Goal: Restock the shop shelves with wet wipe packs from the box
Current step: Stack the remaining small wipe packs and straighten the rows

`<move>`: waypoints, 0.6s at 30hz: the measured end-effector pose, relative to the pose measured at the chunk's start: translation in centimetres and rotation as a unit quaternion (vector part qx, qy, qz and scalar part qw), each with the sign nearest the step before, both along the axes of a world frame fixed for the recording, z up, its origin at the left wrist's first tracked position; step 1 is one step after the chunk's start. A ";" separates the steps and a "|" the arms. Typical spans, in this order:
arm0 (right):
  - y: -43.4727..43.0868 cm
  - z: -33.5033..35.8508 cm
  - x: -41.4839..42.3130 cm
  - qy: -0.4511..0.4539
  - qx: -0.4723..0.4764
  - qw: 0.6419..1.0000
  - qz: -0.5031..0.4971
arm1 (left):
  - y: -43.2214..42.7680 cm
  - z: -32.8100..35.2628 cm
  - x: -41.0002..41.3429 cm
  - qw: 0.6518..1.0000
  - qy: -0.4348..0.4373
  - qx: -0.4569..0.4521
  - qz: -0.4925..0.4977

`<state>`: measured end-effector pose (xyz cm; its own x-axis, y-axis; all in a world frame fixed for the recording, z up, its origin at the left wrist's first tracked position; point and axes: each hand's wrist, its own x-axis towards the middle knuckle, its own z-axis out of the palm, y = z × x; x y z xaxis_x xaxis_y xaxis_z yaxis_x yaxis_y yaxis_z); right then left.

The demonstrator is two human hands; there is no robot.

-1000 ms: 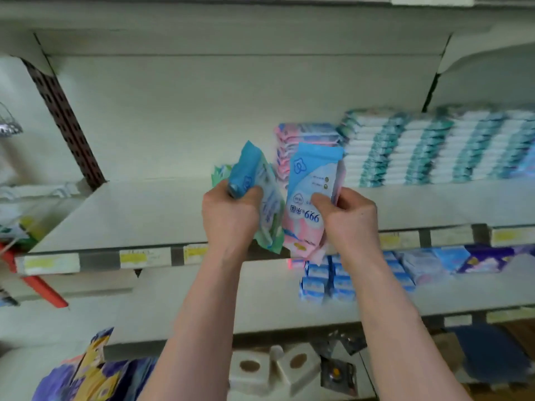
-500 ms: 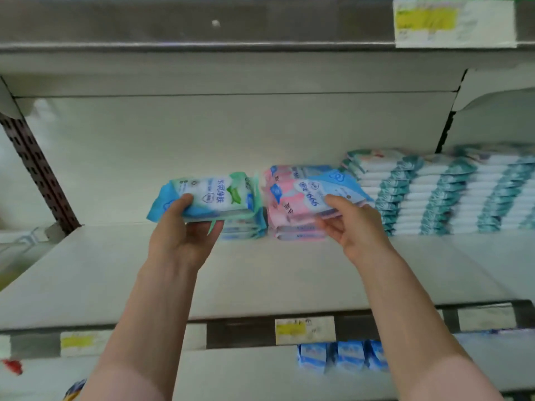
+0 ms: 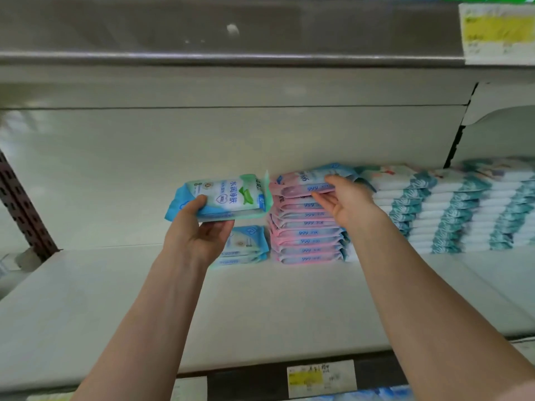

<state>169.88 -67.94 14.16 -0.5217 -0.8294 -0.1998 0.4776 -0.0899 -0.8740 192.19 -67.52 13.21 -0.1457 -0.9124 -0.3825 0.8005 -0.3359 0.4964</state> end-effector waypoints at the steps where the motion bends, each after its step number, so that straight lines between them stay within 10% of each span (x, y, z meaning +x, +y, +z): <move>1: -0.1 0.0 -0.1 0.006 0.003 1.000 -0.006 | -0.2 0.0 -0.1 1.000 -0.001 0.002 -0.001; 12: -0.7 -0.9 -2.0 0.286 0.106 0.952 -0.030 | -2.4 2.3 -4.6 0.997 0.025 -0.003 -0.075; 18: 0.5 -1.6 -3.1 0.608 0.161 0.770 -0.103 | -2.7 4.1 -8.2 0.994 -0.031 -0.011 -0.106</move>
<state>166.75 -67.46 12.52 -0.5992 -0.7135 0.3631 -0.7082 0.2609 -0.6560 184.00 -70.26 17.34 -0.3114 -0.8722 -0.3772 0.6803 -0.4818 0.5523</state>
